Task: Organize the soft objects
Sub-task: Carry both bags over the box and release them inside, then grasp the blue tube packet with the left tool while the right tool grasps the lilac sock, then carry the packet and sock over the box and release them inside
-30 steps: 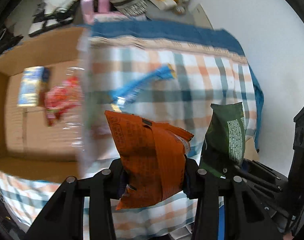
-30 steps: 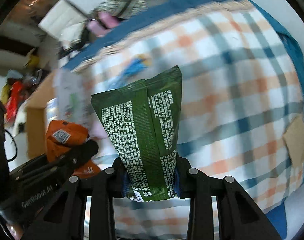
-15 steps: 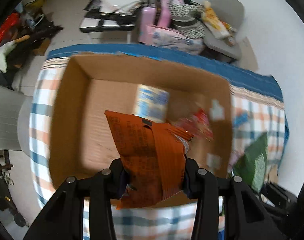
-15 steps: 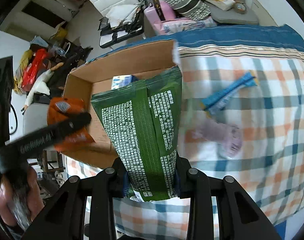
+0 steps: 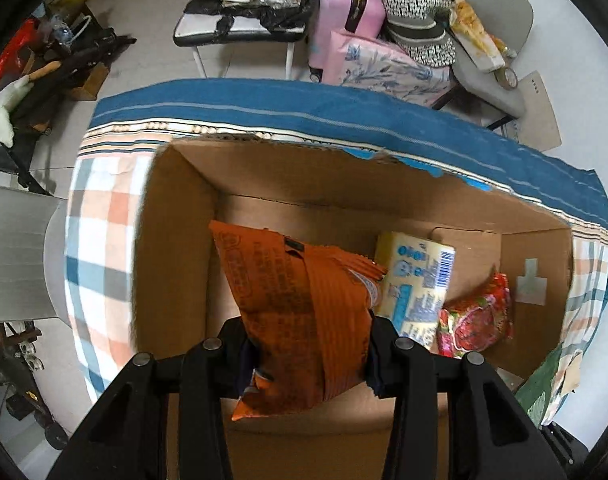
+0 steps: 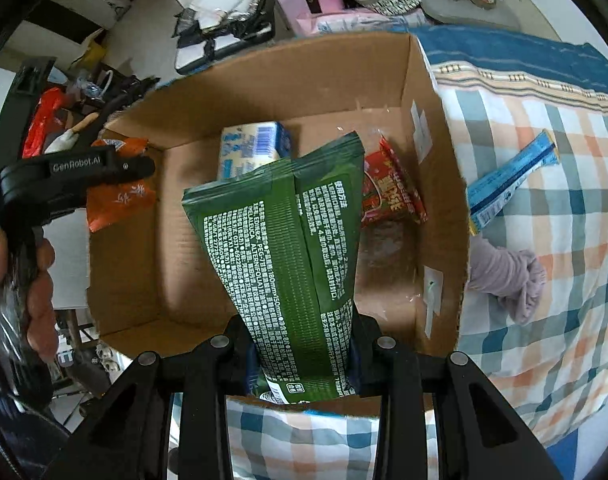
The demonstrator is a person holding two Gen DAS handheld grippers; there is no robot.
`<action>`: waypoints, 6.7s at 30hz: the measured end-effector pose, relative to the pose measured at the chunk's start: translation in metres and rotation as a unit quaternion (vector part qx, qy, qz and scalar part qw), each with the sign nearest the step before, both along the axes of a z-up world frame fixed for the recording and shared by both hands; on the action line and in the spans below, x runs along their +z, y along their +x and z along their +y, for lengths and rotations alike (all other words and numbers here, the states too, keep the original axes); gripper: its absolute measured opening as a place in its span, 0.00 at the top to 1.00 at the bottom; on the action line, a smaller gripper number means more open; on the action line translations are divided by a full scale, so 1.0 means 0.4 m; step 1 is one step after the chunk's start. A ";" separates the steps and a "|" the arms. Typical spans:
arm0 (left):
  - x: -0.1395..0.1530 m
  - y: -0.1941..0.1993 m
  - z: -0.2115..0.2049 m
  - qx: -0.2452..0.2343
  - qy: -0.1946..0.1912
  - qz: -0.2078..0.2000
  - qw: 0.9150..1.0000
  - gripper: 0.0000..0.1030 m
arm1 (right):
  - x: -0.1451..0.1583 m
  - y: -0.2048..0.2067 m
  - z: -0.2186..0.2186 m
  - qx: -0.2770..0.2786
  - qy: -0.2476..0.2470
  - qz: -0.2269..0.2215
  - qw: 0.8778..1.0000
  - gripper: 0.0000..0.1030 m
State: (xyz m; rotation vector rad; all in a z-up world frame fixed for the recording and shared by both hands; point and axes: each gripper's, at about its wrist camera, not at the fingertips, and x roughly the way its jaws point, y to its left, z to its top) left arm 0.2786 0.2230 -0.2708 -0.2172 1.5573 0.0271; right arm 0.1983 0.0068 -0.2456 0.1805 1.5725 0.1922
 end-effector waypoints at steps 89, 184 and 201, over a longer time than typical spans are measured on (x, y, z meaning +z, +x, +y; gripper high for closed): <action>-0.020 0.058 -0.889 -0.260 0.169 -0.019 0.950 0.06 | -0.205 -0.093 -0.751 -0.260 0.093 0.040 0.960 0.63; 0.274 -0.216 -0.272 -0.065 -0.042 -0.072 0.994 0.86 | 0.253 -0.092 -0.235 -0.049 0.068 -0.074 0.994 0.60; 0.058 -0.185 -0.060 -0.010 -0.035 0.005 0.999 0.86 | 0.059 -0.022 0.105 0.034 0.033 -0.016 0.999 0.60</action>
